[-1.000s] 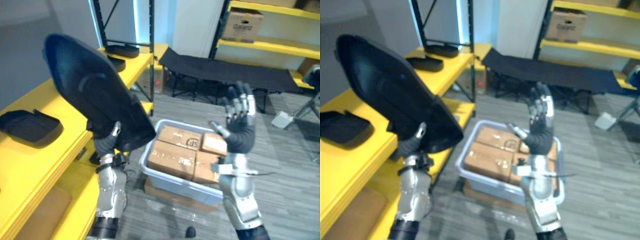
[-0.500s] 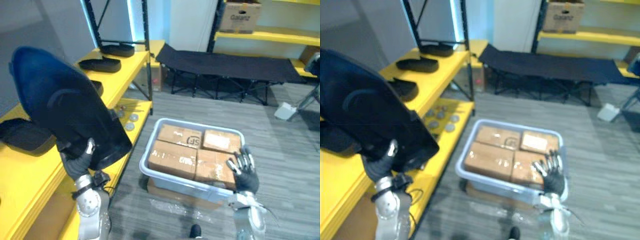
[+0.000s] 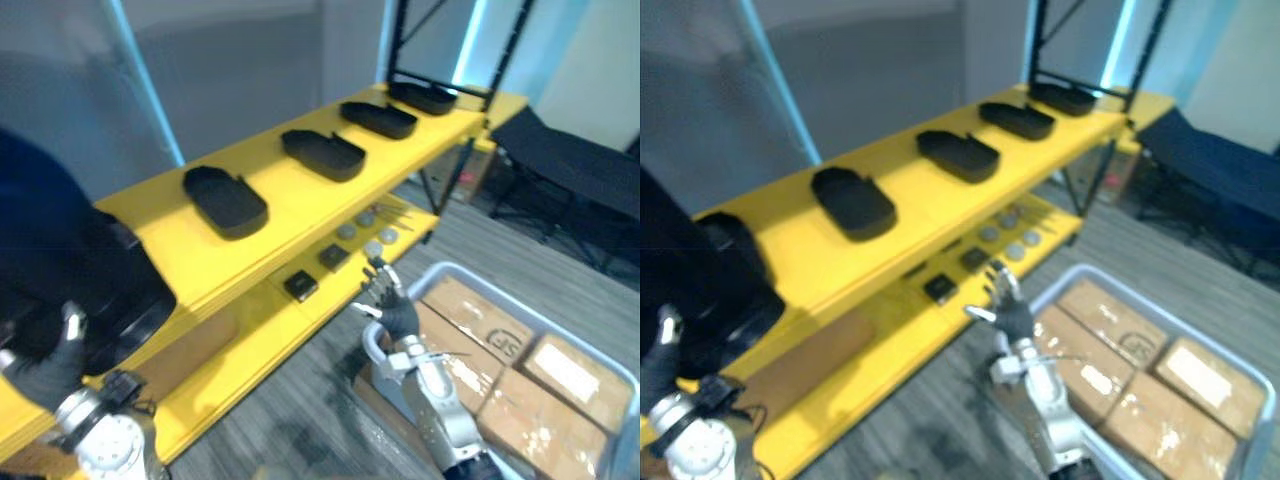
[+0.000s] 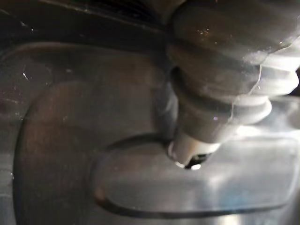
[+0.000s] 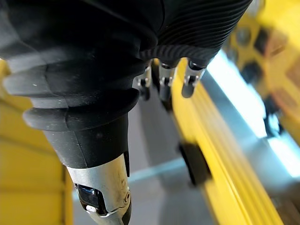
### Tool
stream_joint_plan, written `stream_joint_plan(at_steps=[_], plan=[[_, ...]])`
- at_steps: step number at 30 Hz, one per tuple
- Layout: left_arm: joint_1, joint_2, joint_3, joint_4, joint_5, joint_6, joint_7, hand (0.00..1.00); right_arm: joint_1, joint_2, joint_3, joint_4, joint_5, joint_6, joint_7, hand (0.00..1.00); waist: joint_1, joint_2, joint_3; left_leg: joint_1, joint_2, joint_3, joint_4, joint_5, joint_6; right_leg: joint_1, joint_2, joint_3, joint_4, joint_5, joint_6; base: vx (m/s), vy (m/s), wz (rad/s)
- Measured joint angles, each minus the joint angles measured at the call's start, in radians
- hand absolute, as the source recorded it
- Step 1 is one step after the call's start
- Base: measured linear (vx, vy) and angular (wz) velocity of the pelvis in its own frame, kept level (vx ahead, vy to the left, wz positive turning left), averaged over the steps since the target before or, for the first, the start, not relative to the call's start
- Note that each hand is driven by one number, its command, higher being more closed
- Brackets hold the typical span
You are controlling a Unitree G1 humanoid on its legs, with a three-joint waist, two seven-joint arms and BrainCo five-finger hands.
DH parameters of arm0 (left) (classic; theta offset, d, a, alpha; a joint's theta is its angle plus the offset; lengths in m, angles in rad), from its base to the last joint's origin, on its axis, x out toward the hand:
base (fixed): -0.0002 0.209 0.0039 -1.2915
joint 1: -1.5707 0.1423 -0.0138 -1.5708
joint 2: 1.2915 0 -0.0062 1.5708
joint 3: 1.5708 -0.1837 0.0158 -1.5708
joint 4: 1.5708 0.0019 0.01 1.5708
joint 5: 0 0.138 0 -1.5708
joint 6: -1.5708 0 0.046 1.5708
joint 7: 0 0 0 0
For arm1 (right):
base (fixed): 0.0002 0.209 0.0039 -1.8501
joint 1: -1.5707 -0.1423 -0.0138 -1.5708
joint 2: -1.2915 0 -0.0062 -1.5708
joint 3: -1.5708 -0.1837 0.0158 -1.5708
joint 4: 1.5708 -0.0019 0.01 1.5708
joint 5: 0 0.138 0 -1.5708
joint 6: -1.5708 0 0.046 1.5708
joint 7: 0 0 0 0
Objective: Walk over and take plastic housings, then place them on the shelf
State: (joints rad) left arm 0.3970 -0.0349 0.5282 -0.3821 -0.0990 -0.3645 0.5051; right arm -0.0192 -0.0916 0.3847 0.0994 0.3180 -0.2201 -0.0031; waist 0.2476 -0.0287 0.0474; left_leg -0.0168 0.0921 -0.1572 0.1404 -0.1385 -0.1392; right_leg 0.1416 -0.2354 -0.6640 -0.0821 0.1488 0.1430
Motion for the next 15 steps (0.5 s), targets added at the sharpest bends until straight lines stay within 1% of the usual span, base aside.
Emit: stream_joint_plan(at_steps=[1, 2, 4, 5, 8, 9, 11, 12, 13, 14, 15], plan=[[0.009, -0.007, 0.012, 0.0, 0.0, -0.004, -0.001, 1.0, -0.004, -0.001, 0.007, 0.001, -0.038, 0.0, -0.007, 0.0, 0.008, 0.0, 0.002, -0.001, -0.001, 0.001, 0.004, -0.004, 0.001, -0.001, -0.001, 0.001, 0.0, -0.003, 0.003, -0.02, 0.043, 0.07], [0.027, -0.024, 0.034, 0.0, -0.001, -0.01, -0.001, 1.0, -0.016, -0.007, 0.021, 0.001, -0.097, 0.001, -0.036, 0.0, 0.019, -0.002, 0.001, 0.0, -0.001, 0.003, 0.012, -0.009, 0.003, 0.001, 0.0, 0.002, 0.0, -0.006, 0.005, -0.03, 0.031, -0.03], [0.053, -0.041, 0.062, 0.0, -0.001, -0.02, -0.001, 1.0, -0.047, -0.02, 0.012, 0.002, -0.106, 0.001, -0.077, 0.0, 0.02, -0.003, 0.002, 0.001, -0.001, 0.003, 0.019, -0.012, 0.003, 0.004, 0.0, 0.003, 0.0, -0.007, 0.004, -0.03, 0.034, -0.04], [0.064, -0.05, 0.077, 0.0, 0.0, -0.033, -0.002, 1.0, -0.063, -0.032, -0.006, 0.002, -0.099, 0.001, -0.091, 0.0, 0.02, -0.001, 0.003, 0.001, -0.001, 0.005, 0.031, -0.018, 0.004, 0.009, 0.0, 0.003, 0.0, -0.013, -0.005, -0.04, 0.032, -0.04], [0.063, -0.049, 0.095, 0.0, -0.003, -0.063, -0.007, 1.0, -0.069, -0.065, -0.052, -0.002, -0.096, 0.001, -0.091, 0.0, 0.018, 0.003, 0.006, 0.002, -0.001, 0.002, 0.045, -0.03, 0.009, 0.026, 0.001, 0.0, 0.001, -0.021, 0.001, -0.06, 0.026, 0.04], [0.061, -0.048, 0.096, 0.0, -0.008, -0.074, -0.017, 1.0, -0.068, -0.083, -0.062, -0.003, -0.096, 0.003, -0.087, 0.0, 0.01, 0.005, 0.007, 0.001, -0.001, -0.008, 0.044, -0.032, 0.012, 0.039, 0.002, -0.016, 0.001, -0.026, 0.005, -0.03, 0.001, 0.18], [0.046, -0.048, 0.087, 0.0, -0.014, -0.074, -0.037, 1.0, -0.065, -0.096, -0.075, -0.002, -0.096, 0.013, -0.083, 0.0, 0.005, 0.008, 0.009, -0.001, -0.001, -0.022, 0.041, -0.026, 0.012, 0.052, 0.005, -0.034, 0.001, -0.03, 0.01, -0.01, -0.008, 0.31], [0.037, -0.048, 0.076, 0.0, -0.021, -0.074, -0.057, 1.0, -0.061, -0.098, -0.089, -0.002, -0.096, 0.024, -0.079, 0.0, -0.005, 0.01, 0.01, -0.003, 0.0, -0.021, 0.032, -0.018, 0.024, 0.063, 0.002, -0.061, 0.008, -0.035, 0.01, 0.01, -0.017, 0.6], [0.029, -0.046, 0.061, 0.0, -0.023, -0.074, -0.07, 1.0, -0.058, -0.097, -0.104, -0.002, -0.096, 0.031, -0.074, 0.0, -0.022, 0.013, 0.017, -0.006, 0.009, 0.01, 0.025, -0.012, 0.06, 0.077, -0.007, -0.095, 0.025, -0.048, 0.013, 0.04, -0.038, 1.18], [0.011, -0.034, 0.03, 0.0, -0.048, -0.074, -0.11, 1.0, -0.033, -0.097, -0.136, -0.022, -0.099, 0.037, -0.072, 0.0, -0.058, 0.012, 0.023, -0.021, 0.053, 0.132, 0.021, 0.012, 0.117, 0.102, -0.02, -0.161, 0.053, -0.063, 0.008, 0.06, -0.022, 1.63], [-0.012, -0.02, -0.015, 0.0, -0.067, -0.078, -0.151, 1.0, -0.003, -0.114, -0.168, -0.056, -0.099, 0.043, -0.075, 0.0, -0.079, 0.016, 0.036, -0.027, 0.101, 0.257, 0.024, 0.055, 0.095, 0.128, -0.033, -0.218, 0.083, -0.076, 0.026, 0.09, 0.017, 1.56]])
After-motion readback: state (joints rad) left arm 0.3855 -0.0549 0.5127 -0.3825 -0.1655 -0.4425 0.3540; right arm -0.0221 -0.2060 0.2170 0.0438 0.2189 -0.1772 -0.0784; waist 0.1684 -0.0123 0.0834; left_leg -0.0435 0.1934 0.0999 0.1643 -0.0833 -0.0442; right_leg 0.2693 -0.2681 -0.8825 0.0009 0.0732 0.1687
